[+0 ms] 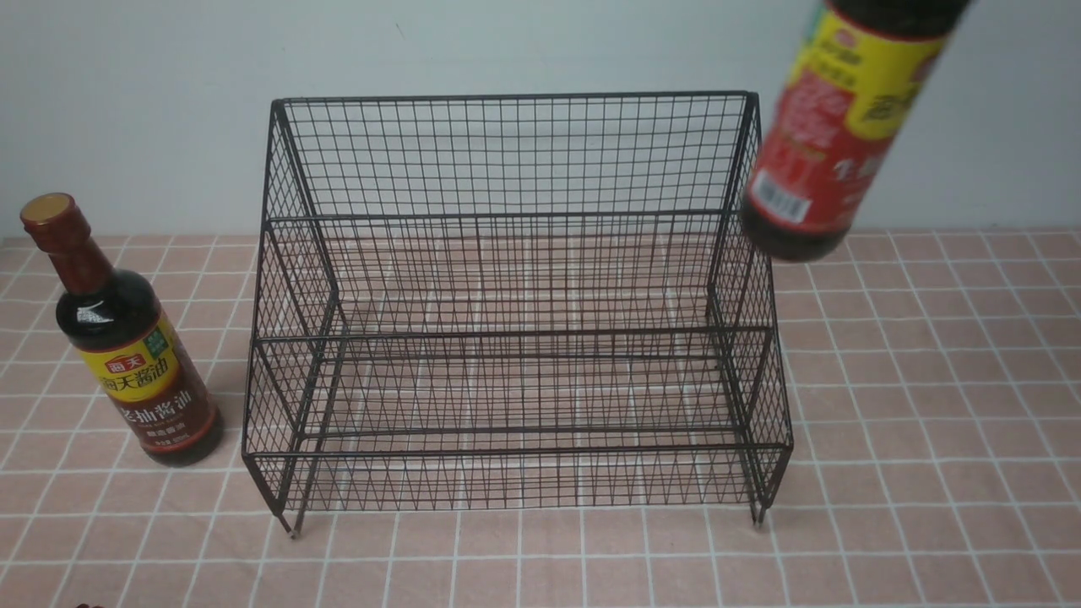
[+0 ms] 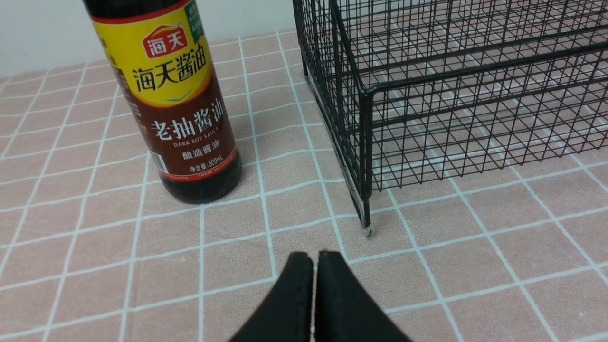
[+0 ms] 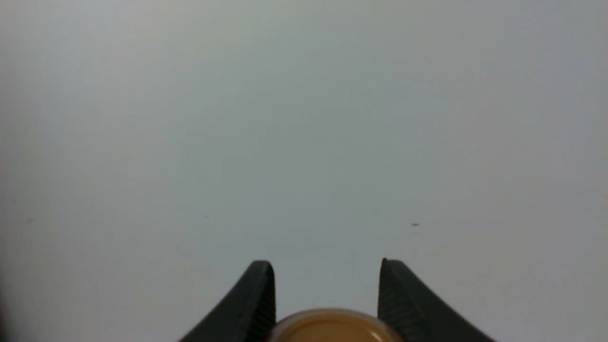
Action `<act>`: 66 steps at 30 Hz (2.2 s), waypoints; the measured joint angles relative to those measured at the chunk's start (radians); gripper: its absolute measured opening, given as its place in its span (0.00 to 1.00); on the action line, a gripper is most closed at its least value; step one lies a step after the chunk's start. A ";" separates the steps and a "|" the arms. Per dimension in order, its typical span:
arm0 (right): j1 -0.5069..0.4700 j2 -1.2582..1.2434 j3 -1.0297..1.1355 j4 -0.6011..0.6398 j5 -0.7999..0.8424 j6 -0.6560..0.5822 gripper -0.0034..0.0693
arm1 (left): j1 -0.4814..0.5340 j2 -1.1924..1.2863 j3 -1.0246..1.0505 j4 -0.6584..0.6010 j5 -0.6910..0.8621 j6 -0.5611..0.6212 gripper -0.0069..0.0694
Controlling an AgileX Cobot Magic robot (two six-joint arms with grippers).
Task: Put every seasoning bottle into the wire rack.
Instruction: Use the right arm to put the condiment bottle back on the shelf
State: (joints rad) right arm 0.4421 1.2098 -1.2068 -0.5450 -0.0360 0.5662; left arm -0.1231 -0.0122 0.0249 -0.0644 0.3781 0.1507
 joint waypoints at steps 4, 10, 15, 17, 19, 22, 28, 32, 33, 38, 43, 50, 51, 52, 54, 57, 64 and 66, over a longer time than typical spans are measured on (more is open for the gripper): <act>0.043 0.086 -0.031 -0.003 -0.002 0.002 0.42 | 0.000 0.000 0.000 0.000 0.000 0.000 0.08; 0.048 0.222 -0.055 -0.015 0.006 0.001 0.42 | 0.000 0.000 0.000 0.000 0.000 0.000 0.08; 0.048 0.273 -0.073 -0.019 -0.015 0.026 0.41 | 0.000 0.000 0.000 0.000 0.000 0.000 0.08; 0.048 0.284 -0.079 -0.019 -0.016 0.046 0.41 | 0.000 0.000 0.000 0.000 0.000 0.000 0.08; 0.048 0.291 -0.086 -0.024 -0.005 0.058 0.41 | 0.000 0.000 0.000 0.000 0.000 0.000 0.08; 0.048 0.296 -0.093 -0.025 0.017 0.069 0.41 | 0.000 0.000 0.000 0.000 0.000 0.000 0.08; 0.048 0.304 -0.097 -0.039 0.024 0.076 0.41 | 0.000 0.000 0.000 0.000 0.000 0.000 0.08; 0.048 0.308 -0.097 -0.062 -0.027 0.077 0.41 | 0.000 0.000 0.000 0.000 0.000 0.000 0.08; 0.048 0.309 -0.098 -0.064 -0.029 0.077 0.41 | 0.000 0.000 0.000 0.000 0.000 0.000 0.08; 0.048 0.320 -0.109 -0.078 -0.049 0.077 0.41 | 0.000 0.000 0.000 0.000 0.000 0.000 0.08; 0.042 0.320 -0.109 -0.083 -0.066 0.076 0.41 | 0.000 0.000 0.000 0.000 0.000 0.000 0.08; 0.036 0.335 -0.103 -0.089 -0.052 0.074 0.41 | 0.000 0.000 0.000 0.000 0.000 0.000 0.08; 0.036 0.335 -0.103 -0.089 -0.051 0.074 0.41 | 0.000 0.000 0.000 0.000 0.000 0.000 0.08; 0.036 0.335 -0.103 -0.089 -0.044 0.074 0.41 | 0.000 0.000 0.000 0.000 0.000 0.000 0.08; 0.036 0.335 -0.103 -0.089 -0.027 0.074 0.41 | 0.000 0.000 0.000 0.000 0.000 0.000 0.08; 0.036 0.335 -0.103 -0.088 0.043 0.076 0.41 | 0.000 0.000 0.000 0.000 0.000 0.000 0.08; 0.037 0.335 -0.102 -0.072 0.233 0.096 0.41 | 0.000 0.000 0.000 0.000 0.000 0.000 0.08; 0.040 0.336 -0.102 -0.062 0.260 0.100 0.41 | 0.000 0.000 0.000 0.000 0.000 0.000 0.08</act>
State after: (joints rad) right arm 0.4821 1.5459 -1.3092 -0.6071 0.2237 0.6663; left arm -0.1231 -0.0122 0.0249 -0.0644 0.3781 0.1507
